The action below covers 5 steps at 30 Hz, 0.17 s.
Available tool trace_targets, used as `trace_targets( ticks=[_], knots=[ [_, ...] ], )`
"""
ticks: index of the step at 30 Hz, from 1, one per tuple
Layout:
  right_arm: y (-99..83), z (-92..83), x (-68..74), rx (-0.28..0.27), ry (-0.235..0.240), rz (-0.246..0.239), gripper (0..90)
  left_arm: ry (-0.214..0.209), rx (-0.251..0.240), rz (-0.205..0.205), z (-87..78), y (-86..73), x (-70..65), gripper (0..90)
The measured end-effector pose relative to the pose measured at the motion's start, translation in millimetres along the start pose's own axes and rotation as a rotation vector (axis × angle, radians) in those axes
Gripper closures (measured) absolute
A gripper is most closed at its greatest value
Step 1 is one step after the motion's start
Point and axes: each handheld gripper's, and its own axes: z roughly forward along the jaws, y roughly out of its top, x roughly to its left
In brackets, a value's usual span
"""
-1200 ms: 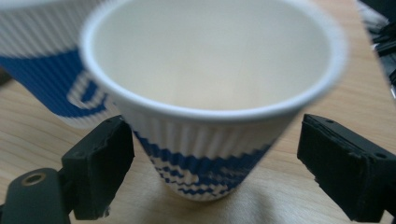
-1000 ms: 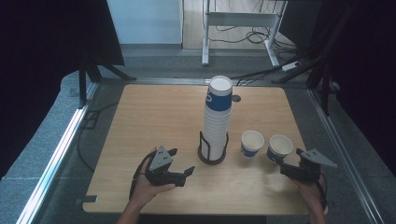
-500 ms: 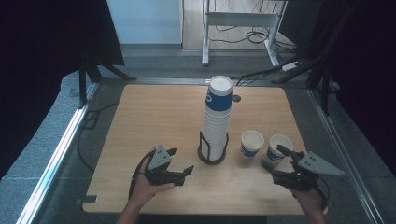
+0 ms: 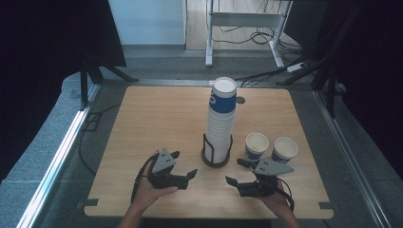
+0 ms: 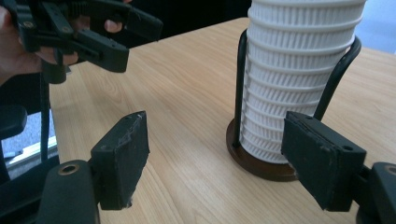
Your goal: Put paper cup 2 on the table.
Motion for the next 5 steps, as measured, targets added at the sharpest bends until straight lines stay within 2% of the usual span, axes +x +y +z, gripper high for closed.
trace_targets(
  ticks=[5],
  knots=[
    [-0.3,-6.2,-1.1,-0.059,-0.004,-0.001,22.1,-0.002,-0.002,-0.003,0.6,0.9,1.3,13.3]
  ],
)
